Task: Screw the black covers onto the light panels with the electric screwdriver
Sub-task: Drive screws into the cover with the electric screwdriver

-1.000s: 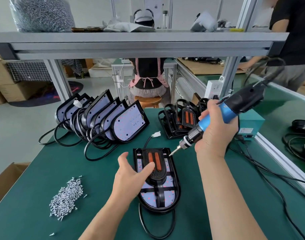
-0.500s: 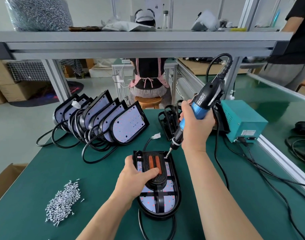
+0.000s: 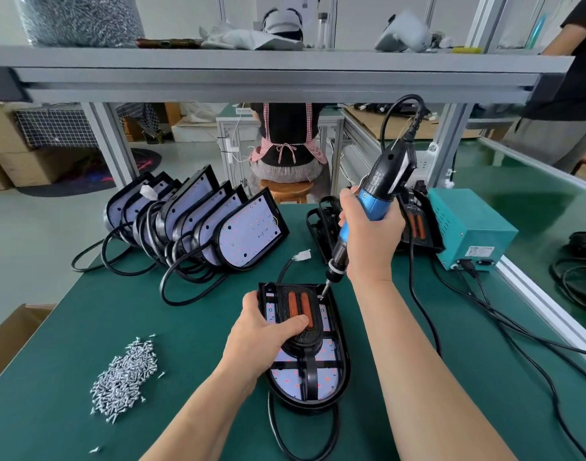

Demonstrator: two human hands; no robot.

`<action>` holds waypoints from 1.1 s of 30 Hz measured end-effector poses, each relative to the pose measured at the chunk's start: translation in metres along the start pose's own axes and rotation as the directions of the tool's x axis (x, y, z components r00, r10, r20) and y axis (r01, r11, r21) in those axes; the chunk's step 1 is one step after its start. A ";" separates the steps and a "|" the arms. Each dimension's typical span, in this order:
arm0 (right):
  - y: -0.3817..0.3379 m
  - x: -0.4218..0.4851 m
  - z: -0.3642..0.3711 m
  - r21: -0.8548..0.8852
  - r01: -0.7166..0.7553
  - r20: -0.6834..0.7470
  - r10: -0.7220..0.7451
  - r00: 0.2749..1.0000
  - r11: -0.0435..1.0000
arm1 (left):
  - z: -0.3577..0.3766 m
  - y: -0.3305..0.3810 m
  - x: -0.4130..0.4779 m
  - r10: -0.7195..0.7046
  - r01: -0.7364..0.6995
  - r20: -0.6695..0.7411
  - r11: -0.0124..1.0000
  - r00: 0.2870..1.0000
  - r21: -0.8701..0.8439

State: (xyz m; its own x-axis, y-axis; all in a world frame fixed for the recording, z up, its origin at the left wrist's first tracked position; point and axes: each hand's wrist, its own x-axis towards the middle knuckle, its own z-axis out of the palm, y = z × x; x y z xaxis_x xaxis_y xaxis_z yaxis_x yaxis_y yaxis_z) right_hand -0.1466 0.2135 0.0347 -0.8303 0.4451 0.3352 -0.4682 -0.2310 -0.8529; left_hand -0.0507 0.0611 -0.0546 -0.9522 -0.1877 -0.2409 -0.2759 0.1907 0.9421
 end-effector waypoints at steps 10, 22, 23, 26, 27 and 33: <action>0.001 0.001 0.006 -0.063 0.002 0.075 0.003 0.997 0.998 | 0.000 0.001 0.000 -0.017 0.017 -0.003 1.000 1.000 -0.012; 0.001 0.000 0.005 -0.065 -0.011 0.058 0.015 0.998 0.998 | 0.001 -0.001 0.001 -0.018 0.018 -0.003 1.000 1.000 -0.009; 0.001 -0.001 0.005 -0.065 -0.011 0.055 0.015 0.998 0.998 | 0.000 -0.001 0.001 -0.015 0.015 -0.001 1.000 1.000 -0.009; 0.002 -0.001 0.004 -0.065 -0.006 0.053 0.010 0.999 0.998 | 0.001 -0.001 0.001 -0.011 0.011 -0.003 1.000 1.000 -0.012; 0.003 -0.001 0.004 -0.068 -0.002 0.056 0.006 0.998 0.998 | 0.001 0.000 0.001 -0.012 0.012 -0.004 1.000 1.000 -0.011; 0.006 -0.001 0.005 -0.079 -0.005 0.096 0.012 0.995 0.997 | 0.000 0.003 -0.003 -0.022 0.022 0.006 1.000 1.000 -0.007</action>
State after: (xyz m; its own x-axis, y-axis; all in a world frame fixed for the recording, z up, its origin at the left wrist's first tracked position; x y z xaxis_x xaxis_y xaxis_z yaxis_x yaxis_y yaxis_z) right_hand -0.1498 0.2074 0.0316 -0.8613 0.3568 0.3616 -0.4390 -0.1644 -0.8833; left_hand -0.0490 0.0622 -0.0516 -0.9466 -0.1865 -0.2629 -0.2960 0.1800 0.9381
